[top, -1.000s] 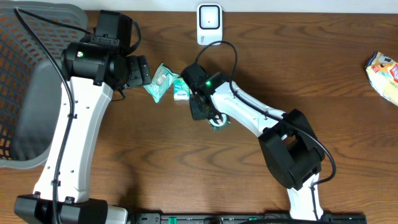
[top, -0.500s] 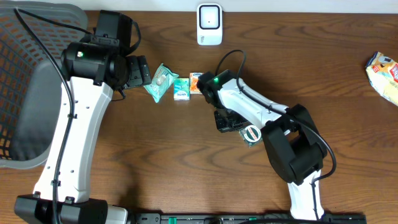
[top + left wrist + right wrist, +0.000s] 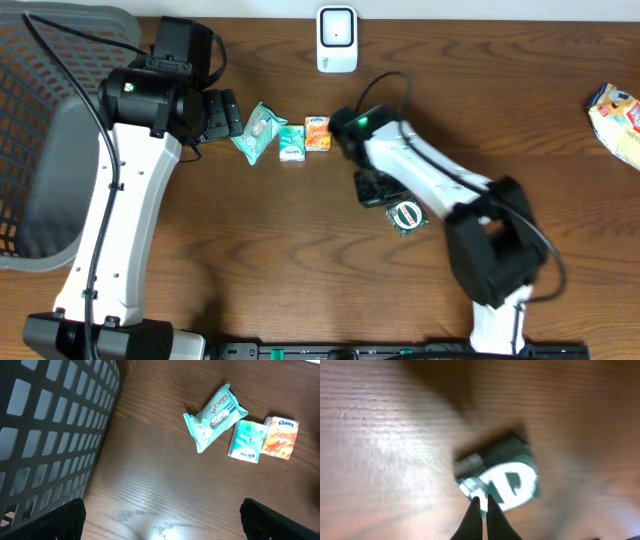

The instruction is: Scan the item barcode

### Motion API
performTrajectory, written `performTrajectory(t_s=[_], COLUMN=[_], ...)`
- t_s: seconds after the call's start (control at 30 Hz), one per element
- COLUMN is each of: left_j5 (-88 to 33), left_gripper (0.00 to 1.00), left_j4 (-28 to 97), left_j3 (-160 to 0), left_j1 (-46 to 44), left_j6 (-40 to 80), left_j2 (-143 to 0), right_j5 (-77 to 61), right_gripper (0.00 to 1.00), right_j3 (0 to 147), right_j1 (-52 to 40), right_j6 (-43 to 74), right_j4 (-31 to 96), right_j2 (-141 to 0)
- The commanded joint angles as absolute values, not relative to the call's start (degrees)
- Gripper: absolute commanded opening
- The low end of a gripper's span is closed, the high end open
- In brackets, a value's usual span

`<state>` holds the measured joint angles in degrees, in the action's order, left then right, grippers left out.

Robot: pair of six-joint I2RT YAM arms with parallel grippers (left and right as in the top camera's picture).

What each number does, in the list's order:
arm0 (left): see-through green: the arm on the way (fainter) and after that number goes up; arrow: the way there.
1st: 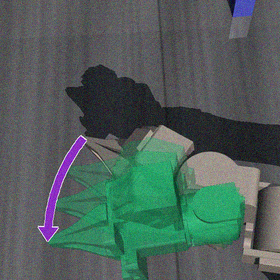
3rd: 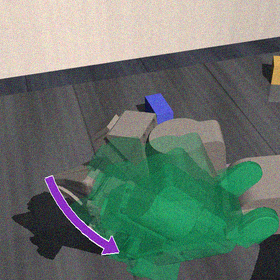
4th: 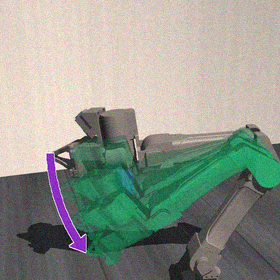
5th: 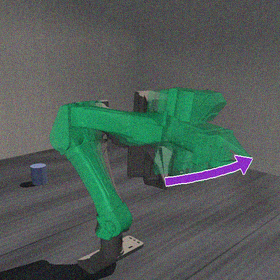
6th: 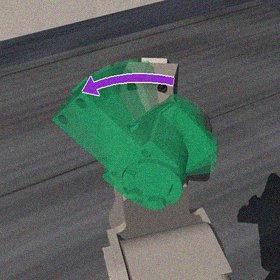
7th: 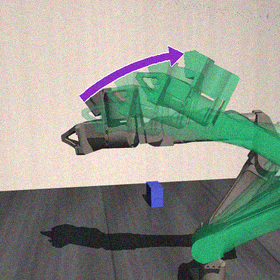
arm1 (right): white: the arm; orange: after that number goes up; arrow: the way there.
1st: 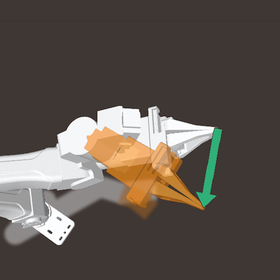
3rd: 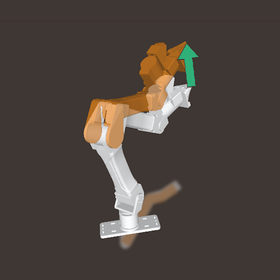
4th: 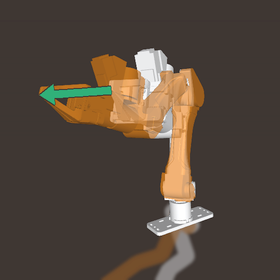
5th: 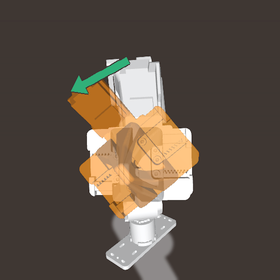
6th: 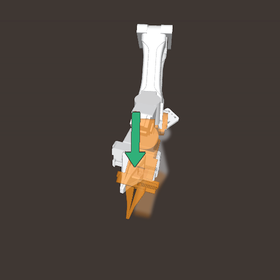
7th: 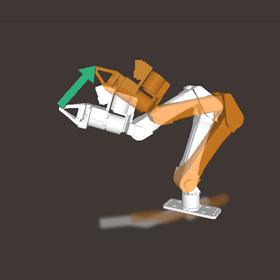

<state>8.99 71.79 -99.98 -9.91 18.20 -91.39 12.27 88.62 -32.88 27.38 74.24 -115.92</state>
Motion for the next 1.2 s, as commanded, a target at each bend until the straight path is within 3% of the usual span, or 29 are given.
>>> performTrajectory(t_s=[0.0, 0.23, 0.53, 0.73, 1.0, 1.17], left_j5=[9.7, 9.7, 9.7, 9.7, 9.7, 9.7], left_gripper=[0.98, 0.98, 0.98, 0.98, 0.98, 0.98], left_j4=[72.0, 72.0, 72.0, 72.0, 72.0, 72.0], left_j3=[-99.8, -99.8, -99.8, -99.8, -99.8, -99.8], left_j1=[-9.8, -9.8, -9.8, -9.8, -9.8, -9.8], left_j6=[18.7, 18.7, 18.7, 18.7, 18.7, 18.7], left_j2=[-91.3, -91.3, -91.3, -91.3, -91.3, -91.3], right_j5=[12.6, 3.9, 11.1, 10.9, 8.0, 8.0], right_gripper=[0.01, 0.01, 0.01, 0.01, 0.12, 0.08], right_j3=[88.5, 88.2, 79.5, 72.8, 65.9, 62.8], right_j1=[-30.5, -29.0, -28.9, -26.1, -24.9, -24.3], right_j6=[27.6, 24.2, 26.7, 27.4, 27.5, 31.3], right_j4=[75.9, 83.6, 84.4, 78.9, 68.1, 63.1], right_j2=[-109.1, -106.4, -106.4, -106.4, -106.4, -106.4])
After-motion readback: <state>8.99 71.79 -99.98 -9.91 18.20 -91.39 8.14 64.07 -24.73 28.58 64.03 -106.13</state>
